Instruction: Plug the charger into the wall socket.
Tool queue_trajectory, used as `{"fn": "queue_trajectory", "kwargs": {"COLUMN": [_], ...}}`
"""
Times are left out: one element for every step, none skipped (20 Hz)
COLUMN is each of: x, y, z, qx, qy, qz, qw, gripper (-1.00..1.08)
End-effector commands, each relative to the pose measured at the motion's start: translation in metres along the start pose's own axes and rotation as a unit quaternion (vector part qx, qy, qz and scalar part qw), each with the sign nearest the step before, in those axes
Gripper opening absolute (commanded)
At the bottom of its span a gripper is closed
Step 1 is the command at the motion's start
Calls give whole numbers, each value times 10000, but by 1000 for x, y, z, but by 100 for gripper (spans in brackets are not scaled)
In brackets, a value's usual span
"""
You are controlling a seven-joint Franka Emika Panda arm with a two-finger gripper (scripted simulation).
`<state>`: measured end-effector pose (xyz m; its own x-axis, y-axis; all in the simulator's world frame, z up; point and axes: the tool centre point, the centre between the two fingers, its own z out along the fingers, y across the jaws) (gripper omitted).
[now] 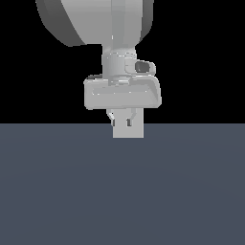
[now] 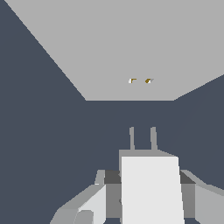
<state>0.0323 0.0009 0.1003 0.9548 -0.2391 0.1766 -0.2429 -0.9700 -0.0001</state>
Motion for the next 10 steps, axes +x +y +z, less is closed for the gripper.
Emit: {"fn": "queue_trajectory", "kwargs": {"x": [0, 0, 0, -1, 0, 0, 1, 2, 4, 6], "y": [0, 0, 0, 0, 0, 0, 0, 0, 0, 0], "z": [0, 0, 0, 0, 0, 1, 1, 1, 1, 2], "qx": [-1, -1, -1, -1, -1, -1, -1, -1, -1, -1], "qy": [1, 1, 1, -1, -1, -1, -1, -1, -1, -1], "qz": [3, 3, 3, 3, 3, 3, 3, 3, 3, 3], "qw": [10000, 10000, 10000, 10000, 10000, 10000, 10000, 10000, 10000, 10000], "gripper": [-100, -100, -100, -100, -100, -100, -100, -100, -100, -100]}}
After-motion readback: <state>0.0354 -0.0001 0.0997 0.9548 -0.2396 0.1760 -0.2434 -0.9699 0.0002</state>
